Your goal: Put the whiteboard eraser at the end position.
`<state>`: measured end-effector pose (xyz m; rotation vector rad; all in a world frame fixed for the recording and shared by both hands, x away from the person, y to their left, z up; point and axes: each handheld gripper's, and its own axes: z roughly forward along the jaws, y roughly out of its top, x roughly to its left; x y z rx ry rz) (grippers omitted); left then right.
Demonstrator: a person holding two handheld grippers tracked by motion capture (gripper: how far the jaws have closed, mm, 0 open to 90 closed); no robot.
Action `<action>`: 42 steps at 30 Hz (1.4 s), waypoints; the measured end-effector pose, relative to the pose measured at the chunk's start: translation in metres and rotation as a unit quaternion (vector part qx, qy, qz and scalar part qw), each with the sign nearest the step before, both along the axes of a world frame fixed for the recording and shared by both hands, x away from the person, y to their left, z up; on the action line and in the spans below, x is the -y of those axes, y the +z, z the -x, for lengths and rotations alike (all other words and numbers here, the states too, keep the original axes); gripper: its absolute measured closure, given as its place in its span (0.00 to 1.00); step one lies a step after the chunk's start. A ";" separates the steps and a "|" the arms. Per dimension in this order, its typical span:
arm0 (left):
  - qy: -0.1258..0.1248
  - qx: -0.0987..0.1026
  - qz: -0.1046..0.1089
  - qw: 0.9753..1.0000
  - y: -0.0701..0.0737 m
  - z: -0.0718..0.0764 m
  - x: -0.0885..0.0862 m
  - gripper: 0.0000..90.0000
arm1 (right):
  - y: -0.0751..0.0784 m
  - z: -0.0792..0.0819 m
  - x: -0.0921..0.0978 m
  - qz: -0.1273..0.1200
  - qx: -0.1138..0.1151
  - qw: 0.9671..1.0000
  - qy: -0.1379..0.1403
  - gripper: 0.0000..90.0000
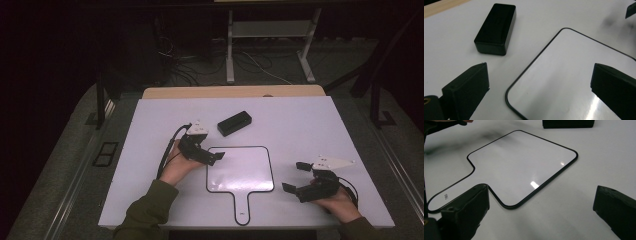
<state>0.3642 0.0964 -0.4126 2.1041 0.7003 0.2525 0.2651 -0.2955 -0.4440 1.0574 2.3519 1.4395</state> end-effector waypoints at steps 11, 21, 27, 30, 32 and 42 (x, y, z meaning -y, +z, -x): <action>-0.001 0.013 0.034 0.999 -0.003 0.032 -0.021 0.00 | 0.000 0.001 0.000 0.002 -0.001 1.000 0.001 0.00; 0.004 0.020 0.060 0.998 -0.007 0.060 -0.048 0.00 | 0.000 0.001 -0.001 0.004 0.000 1.000 0.000 0.00; 0.008 0.019 0.061 0.998 -0.014 0.073 -0.059 0.00 | 0.001 0.001 0.000 0.003 0.001 1.000 -0.002 0.00; 0.011 0.015 0.056 0.998 -0.019 0.080 -0.063 0.00 | 0.001 0.001 0.000 0.004 0.001 1.000 -0.003 0.00; 0.010 0.014 0.051 0.999 -0.021 0.084 -0.066 0.00 | 0.000 0.001 -0.001 0.005 0.002 1.000 -0.003 0.00; 0.018 0.012 0.040 0.999 -0.027 0.092 -0.074 0.00 | 0.000 0.001 -0.001 0.009 0.000 1.000 -0.006 0.00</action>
